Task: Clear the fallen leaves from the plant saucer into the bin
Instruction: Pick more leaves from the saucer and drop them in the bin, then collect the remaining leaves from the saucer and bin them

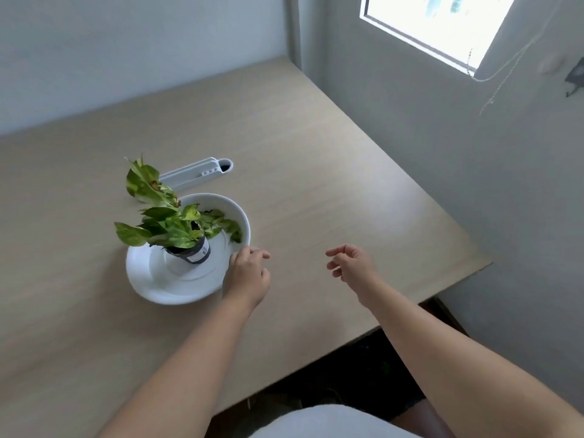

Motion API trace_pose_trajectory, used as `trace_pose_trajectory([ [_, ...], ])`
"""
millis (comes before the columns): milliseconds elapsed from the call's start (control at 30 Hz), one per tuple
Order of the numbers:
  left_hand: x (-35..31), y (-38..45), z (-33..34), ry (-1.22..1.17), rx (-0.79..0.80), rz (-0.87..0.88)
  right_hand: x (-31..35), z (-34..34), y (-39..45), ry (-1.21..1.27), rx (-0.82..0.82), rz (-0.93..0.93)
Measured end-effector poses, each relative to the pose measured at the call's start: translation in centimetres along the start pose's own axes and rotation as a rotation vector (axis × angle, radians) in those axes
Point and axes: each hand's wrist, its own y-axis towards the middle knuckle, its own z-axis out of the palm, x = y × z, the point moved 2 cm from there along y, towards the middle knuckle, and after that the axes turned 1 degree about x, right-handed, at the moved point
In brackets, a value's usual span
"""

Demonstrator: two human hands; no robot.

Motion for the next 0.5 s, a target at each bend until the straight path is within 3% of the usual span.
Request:
trace_pose_trajectory([
  [200,5.1,1.4,-0.7,0.131,0.207,-0.119,2.8,5.2,3.1,-0.153,0.153,0.021],
  [500,12.2,-1.8,-2.8,0.05,0.266,0.042,7.2,12.3,7.3,-0.418,0.263,-0.044],
])
